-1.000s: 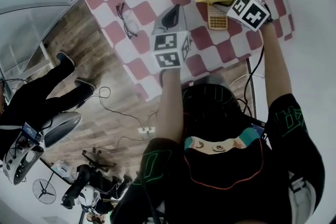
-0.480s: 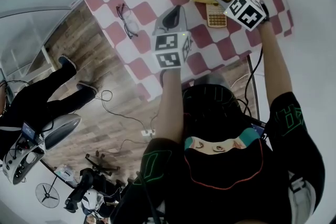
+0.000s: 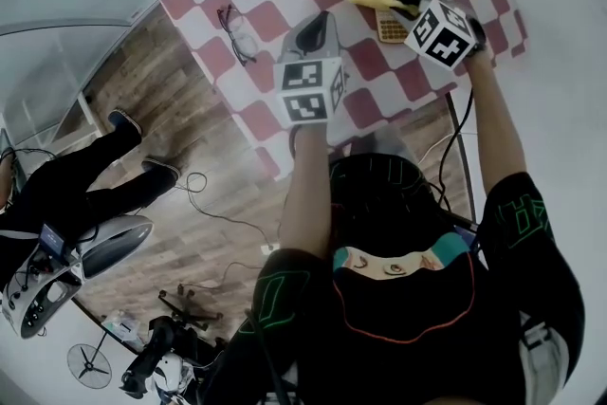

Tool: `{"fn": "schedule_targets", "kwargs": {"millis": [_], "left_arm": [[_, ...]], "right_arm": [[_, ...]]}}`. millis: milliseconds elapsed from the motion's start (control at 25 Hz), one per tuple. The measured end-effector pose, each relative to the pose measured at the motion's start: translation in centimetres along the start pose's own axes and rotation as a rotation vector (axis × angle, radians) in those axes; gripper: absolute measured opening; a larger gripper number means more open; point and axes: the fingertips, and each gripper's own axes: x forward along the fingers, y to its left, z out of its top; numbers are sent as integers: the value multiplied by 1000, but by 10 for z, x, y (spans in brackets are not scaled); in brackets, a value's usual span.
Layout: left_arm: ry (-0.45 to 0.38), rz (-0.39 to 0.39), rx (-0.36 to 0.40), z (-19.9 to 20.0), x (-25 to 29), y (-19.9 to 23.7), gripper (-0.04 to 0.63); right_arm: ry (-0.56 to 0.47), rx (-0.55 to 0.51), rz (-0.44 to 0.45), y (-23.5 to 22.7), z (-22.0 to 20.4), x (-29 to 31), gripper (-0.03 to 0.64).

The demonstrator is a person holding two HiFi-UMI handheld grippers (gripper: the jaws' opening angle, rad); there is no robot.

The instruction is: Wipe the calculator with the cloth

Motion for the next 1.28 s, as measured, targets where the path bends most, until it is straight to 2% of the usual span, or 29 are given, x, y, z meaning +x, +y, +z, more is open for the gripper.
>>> {"fn": "schedule_targets", "kwargs": {"millis": [320, 800, 1120, 1280], "left_arm": [[-6, -35, 5, -3, -10, -7, 9], [1, -43, -39, -18, -18, -25, 9], [15, 19, -68, -38, -31, -38, 9], [1, 63, -80, -48, -48, -54, 11]], "right_arm": [[-2, 40, 37, 32, -4, -7, 63], [-25, 67, 132, 76, -9, -27, 63], [-117, 142, 233, 116, -14, -36, 63], [-253, 284, 226, 122, -14, -55, 63]]}}
